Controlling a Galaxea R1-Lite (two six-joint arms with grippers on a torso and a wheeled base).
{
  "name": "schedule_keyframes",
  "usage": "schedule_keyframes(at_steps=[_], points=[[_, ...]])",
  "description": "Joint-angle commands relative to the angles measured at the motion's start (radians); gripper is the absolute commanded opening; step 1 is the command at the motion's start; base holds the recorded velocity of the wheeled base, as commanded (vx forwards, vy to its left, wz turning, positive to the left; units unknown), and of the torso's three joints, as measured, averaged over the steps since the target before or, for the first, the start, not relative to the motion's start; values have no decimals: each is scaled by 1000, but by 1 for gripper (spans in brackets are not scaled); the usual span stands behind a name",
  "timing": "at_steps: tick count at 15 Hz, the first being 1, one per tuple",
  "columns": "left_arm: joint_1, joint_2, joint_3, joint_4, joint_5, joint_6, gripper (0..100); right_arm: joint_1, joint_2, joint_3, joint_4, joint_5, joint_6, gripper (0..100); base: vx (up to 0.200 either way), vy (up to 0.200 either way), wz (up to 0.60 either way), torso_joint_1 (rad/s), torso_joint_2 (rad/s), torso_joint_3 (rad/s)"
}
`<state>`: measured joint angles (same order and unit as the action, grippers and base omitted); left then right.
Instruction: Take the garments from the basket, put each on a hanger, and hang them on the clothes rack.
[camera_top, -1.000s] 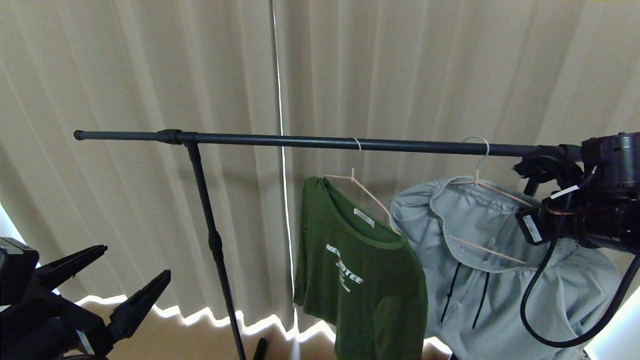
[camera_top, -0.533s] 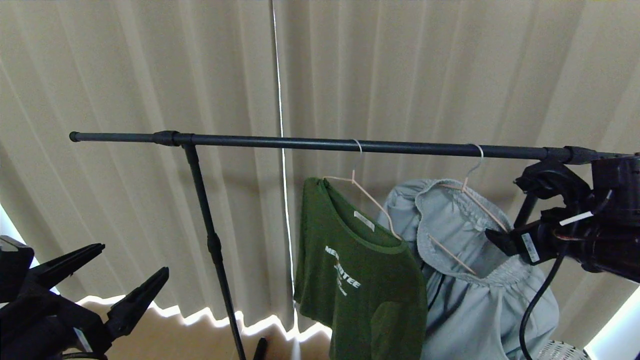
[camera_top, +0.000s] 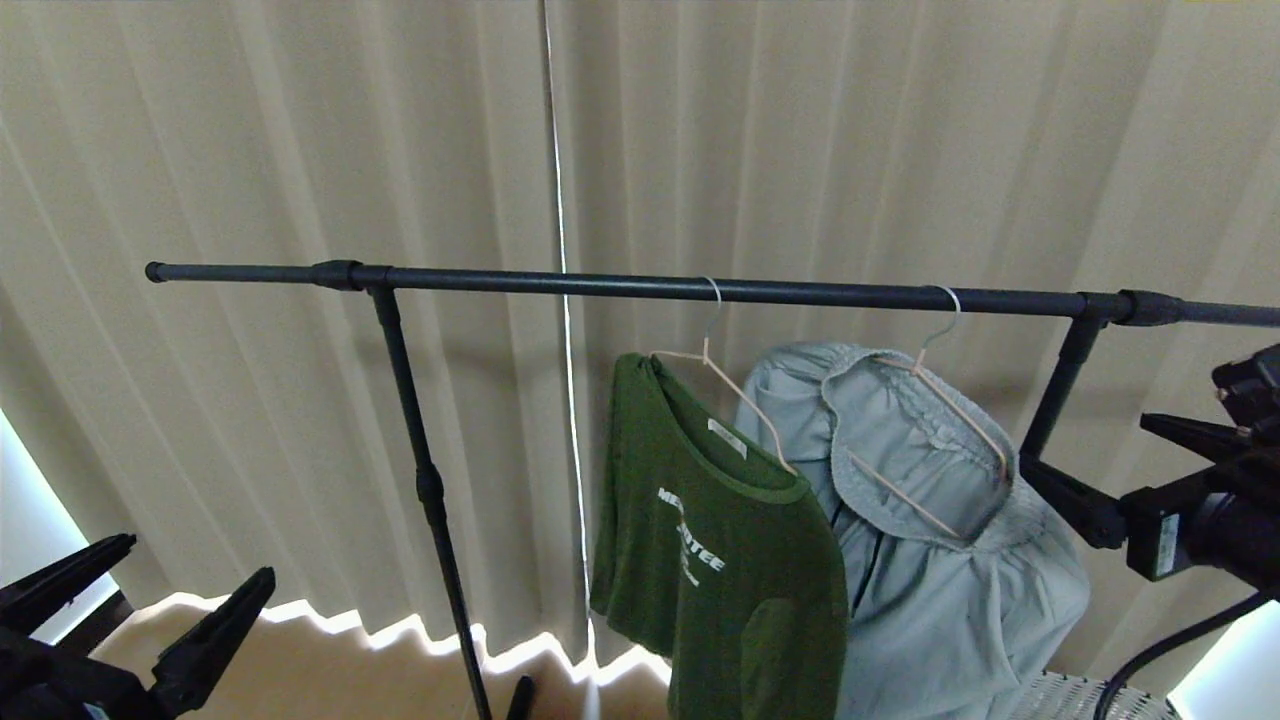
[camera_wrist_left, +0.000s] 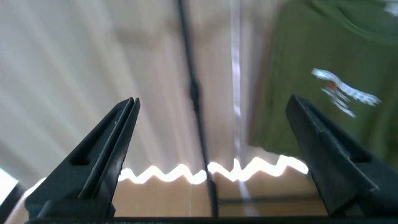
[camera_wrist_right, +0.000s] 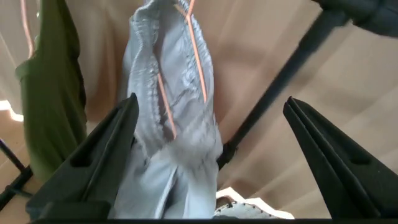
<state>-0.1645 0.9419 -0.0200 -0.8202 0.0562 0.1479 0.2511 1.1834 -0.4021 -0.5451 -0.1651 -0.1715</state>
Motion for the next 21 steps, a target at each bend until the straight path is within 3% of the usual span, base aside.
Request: schedule_keyframes(at_steps=[1,2,5,7,9,11,13,15,17,19,21], points=[[94,-147,20,9,1,-1,100,-23,-185,123,-3,-11,-8,100,0,0,0,0,0,0],[103,-176,20,30,1,-2,100,-33,-211,141,-1,-11,-8,100,0,0,0,0,0,0],[132,-483,20,389,-1,-1,100,-148,-429,210,165,-16,-8,100,0,0,0,0,0,0],[132,-664,0,647,-4,-1,100,-239,-631,215,427,-14,-6,100,0,0,0,0,0,0],[126,-815,-6,809,-7,-1,100,-306,-828,189,675,-16,-8,100,0,0,0,0,0,0],[115,-868,-14,845,-9,-30,100,-339,-995,155,870,-14,-8,100,0,0,0,0,0,0],[115,-868,-5,840,-4,-48,100,-337,-1098,166,929,-13,-5,100,0,0,0,0,0,0],[154,-939,20,785,-29,-40,100,-337,-1096,210,832,-4,93,100,0,0,0,0,0,0],[157,-942,20,777,-104,-56,100,-289,-1113,304,720,-7,106,100,0,0,0,0,0,0],[157,-942,20,777,-102,-96,100,-248,-1183,332,689,29,98,100,0,0,0,0,0,0],[157,-942,20,777,-104,-110,100,-251,-1183,344,679,38,148,100,0,0,0,0,0,0]])
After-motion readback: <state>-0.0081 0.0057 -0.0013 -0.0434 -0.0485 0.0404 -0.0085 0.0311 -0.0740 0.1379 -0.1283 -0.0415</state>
